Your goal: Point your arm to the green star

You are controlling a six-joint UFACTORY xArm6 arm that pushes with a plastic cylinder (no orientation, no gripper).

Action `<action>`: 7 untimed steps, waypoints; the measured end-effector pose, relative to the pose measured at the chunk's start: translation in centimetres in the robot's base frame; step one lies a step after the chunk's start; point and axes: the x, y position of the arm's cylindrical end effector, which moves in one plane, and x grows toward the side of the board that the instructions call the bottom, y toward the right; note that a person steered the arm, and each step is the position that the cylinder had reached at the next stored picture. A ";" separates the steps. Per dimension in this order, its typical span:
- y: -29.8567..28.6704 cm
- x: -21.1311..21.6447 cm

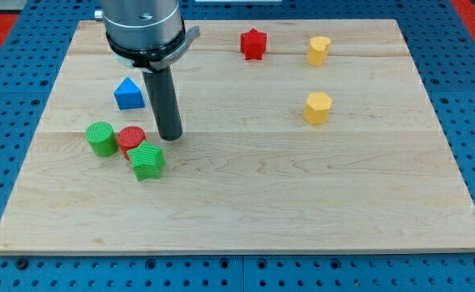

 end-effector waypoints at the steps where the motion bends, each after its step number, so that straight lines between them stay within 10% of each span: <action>1: 0.4 0.0; 7: 1.1 1.0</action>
